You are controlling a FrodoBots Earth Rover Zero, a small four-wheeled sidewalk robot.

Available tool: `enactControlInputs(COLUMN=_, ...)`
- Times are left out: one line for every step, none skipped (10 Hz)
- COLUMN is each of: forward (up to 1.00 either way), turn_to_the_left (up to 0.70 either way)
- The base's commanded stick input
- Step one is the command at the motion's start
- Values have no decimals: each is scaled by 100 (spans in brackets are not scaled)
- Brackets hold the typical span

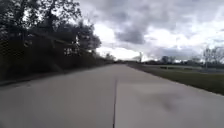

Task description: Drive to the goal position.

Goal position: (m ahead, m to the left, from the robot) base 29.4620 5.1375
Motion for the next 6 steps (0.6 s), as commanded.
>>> enactControlInputs(forward=100, turn_to_the_left=-5)
enactControlInputs(forward=100, turn_to_the_left=-8)
enactControlInputs(forward=100, turn_to_the_left=-12)
enactControlInputs(forward=100, turn_to_the_left=-21)
enactControlInputs(forward=100, turn_to_the_left=-14)
enactControlInputs(forward=100, turn_to_the_left=-2)
